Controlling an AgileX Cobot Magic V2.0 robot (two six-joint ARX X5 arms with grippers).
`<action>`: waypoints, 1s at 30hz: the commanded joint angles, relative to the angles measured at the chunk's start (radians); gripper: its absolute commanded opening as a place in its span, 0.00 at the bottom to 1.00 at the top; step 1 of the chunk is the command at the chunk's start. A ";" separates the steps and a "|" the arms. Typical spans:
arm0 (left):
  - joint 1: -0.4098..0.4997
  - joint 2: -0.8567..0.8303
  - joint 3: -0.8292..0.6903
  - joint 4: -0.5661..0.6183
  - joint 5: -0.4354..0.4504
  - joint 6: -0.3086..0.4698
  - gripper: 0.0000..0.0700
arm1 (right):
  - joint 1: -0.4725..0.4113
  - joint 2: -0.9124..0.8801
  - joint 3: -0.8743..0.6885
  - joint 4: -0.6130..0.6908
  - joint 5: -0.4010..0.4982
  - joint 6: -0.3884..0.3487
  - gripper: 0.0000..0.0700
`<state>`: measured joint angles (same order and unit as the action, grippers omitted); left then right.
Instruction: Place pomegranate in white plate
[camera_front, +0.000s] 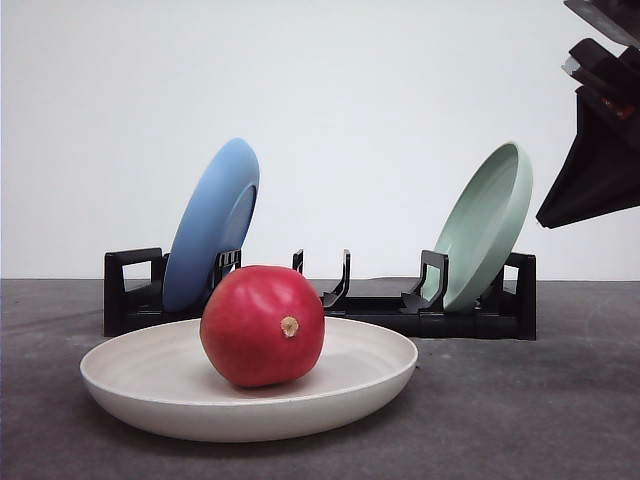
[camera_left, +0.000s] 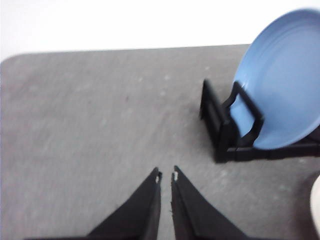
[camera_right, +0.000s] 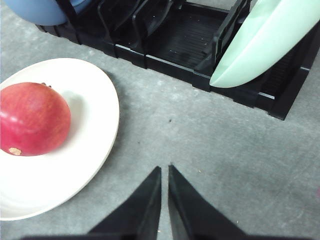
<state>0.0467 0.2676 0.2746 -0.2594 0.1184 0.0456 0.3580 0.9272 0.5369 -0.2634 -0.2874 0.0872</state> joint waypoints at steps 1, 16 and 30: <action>0.010 -0.031 -0.044 0.013 -0.014 -0.050 0.02 | 0.005 0.005 0.006 0.009 -0.001 0.006 0.02; 0.025 -0.261 -0.244 0.024 -0.075 -0.080 0.02 | 0.005 0.005 0.006 0.009 -0.001 0.006 0.02; -0.032 -0.265 -0.263 0.072 -0.104 -0.077 0.02 | 0.005 0.005 0.006 0.010 -0.001 0.006 0.02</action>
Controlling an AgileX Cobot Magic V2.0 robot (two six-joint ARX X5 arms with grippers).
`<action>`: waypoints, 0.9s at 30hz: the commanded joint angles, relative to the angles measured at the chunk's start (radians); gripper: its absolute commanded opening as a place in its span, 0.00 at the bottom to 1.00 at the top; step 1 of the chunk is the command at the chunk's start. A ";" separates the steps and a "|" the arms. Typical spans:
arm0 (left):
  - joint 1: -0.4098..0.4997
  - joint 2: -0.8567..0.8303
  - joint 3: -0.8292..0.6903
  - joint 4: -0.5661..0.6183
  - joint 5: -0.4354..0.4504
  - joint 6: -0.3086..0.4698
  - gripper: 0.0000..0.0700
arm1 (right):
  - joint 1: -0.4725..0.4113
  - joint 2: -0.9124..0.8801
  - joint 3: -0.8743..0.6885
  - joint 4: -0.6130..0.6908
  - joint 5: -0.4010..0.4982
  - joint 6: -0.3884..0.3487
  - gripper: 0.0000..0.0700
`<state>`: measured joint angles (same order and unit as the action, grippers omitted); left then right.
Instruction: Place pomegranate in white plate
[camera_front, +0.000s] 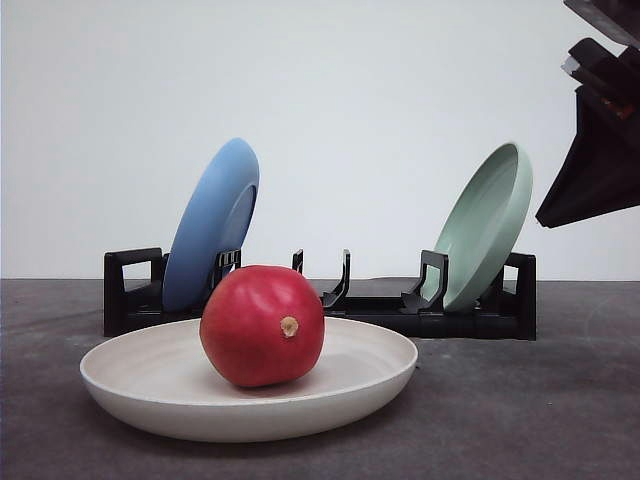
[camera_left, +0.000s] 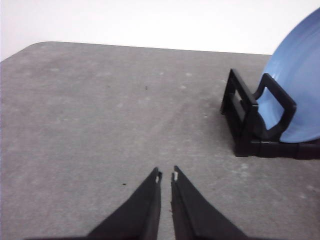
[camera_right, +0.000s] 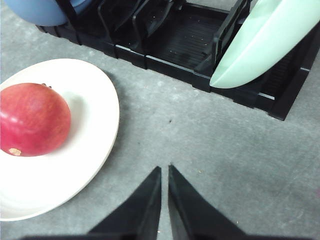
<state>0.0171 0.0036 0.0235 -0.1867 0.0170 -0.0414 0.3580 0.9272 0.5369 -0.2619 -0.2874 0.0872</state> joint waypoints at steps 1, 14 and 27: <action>-0.008 -0.001 -0.011 0.000 -0.003 0.010 0.02 | 0.005 0.005 0.006 0.009 -0.001 0.006 0.02; -0.011 0.000 -0.011 0.000 -0.003 0.010 0.02 | 0.005 0.005 0.006 0.009 -0.001 0.006 0.02; -0.011 0.000 -0.011 0.000 -0.003 0.010 0.02 | -0.045 -0.195 -0.041 0.009 0.058 -0.083 0.02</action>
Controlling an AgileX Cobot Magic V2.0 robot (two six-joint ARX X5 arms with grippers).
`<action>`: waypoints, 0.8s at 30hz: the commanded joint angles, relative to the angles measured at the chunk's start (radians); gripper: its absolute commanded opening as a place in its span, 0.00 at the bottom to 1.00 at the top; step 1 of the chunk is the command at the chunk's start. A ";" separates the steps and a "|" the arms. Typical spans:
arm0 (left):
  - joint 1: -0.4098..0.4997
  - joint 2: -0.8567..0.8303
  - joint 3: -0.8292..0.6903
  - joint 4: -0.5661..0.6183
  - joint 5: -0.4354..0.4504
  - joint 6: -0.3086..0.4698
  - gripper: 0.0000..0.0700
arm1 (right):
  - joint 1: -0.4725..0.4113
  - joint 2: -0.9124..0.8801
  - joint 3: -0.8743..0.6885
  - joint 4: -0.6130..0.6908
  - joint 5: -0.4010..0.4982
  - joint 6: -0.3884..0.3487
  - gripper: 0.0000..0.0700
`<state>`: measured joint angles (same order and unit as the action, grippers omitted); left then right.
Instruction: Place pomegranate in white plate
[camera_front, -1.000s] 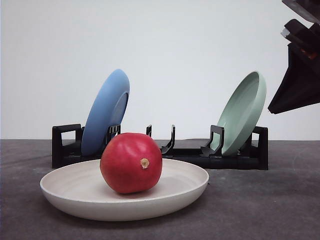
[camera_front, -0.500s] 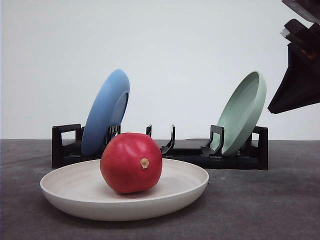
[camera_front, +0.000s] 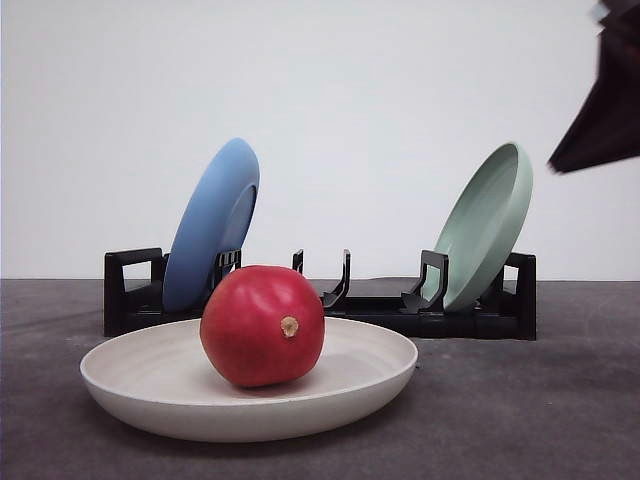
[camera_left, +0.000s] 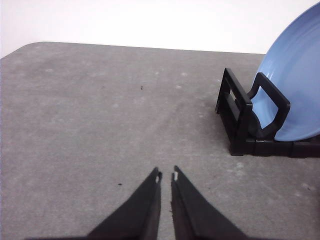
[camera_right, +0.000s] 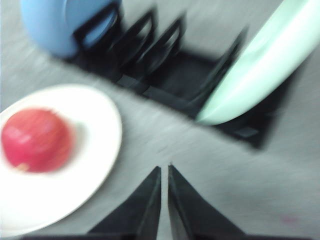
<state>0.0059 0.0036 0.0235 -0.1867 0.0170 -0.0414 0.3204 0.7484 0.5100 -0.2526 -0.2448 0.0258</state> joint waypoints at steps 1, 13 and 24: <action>0.000 0.000 -0.011 0.000 -0.003 0.010 0.02 | -0.023 -0.050 -0.034 0.004 0.029 -0.022 0.02; 0.000 0.000 -0.011 0.000 -0.003 0.010 0.02 | -0.191 -0.535 -0.378 0.149 0.177 -0.027 0.02; 0.000 0.000 -0.011 0.000 -0.003 0.010 0.02 | -0.239 -0.725 -0.497 0.155 0.226 -0.026 0.02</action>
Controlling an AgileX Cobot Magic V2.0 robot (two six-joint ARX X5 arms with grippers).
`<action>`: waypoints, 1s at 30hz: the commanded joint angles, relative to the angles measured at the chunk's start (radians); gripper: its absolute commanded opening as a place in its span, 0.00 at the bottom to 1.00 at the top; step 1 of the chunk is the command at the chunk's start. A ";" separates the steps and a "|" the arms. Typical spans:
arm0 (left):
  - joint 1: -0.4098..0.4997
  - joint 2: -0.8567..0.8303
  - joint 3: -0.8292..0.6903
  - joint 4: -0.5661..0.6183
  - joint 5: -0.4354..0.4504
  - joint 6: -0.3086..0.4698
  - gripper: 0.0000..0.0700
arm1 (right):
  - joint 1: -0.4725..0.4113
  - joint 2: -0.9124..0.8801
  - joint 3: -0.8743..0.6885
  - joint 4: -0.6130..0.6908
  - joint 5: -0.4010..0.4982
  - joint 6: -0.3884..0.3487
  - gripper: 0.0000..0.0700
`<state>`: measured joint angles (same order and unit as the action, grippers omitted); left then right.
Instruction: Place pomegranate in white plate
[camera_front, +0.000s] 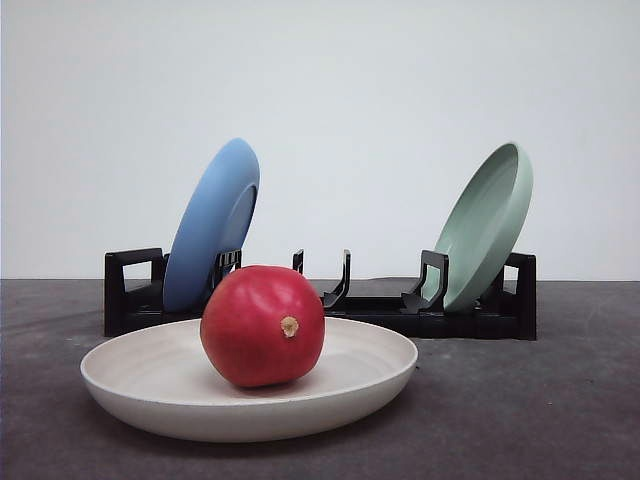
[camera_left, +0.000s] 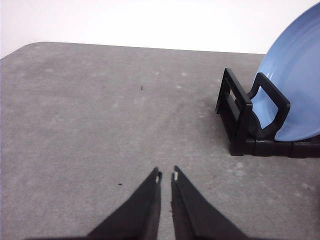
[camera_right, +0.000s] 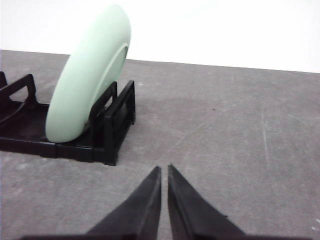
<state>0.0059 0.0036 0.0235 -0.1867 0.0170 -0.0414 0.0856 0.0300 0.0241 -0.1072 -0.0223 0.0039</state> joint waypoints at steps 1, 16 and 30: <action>0.000 0.000 -0.011 0.000 -0.003 0.010 0.02 | -0.007 -0.016 -0.014 -0.002 0.003 -0.004 0.02; 0.000 0.000 -0.011 0.000 -0.003 0.010 0.02 | -0.025 -0.026 -0.013 0.010 -0.002 -0.001 0.02; 0.000 0.000 -0.011 0.000 -0.003 0.010 0.02 | -0.025 -0.026 -0.013 0.009 -0.002 -0.001 0.02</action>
<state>0.0059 0.0036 0.0235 -0.1867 0.0170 -0.0414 0.0597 0.0063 0.0147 -0.1097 -0.0242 0.0040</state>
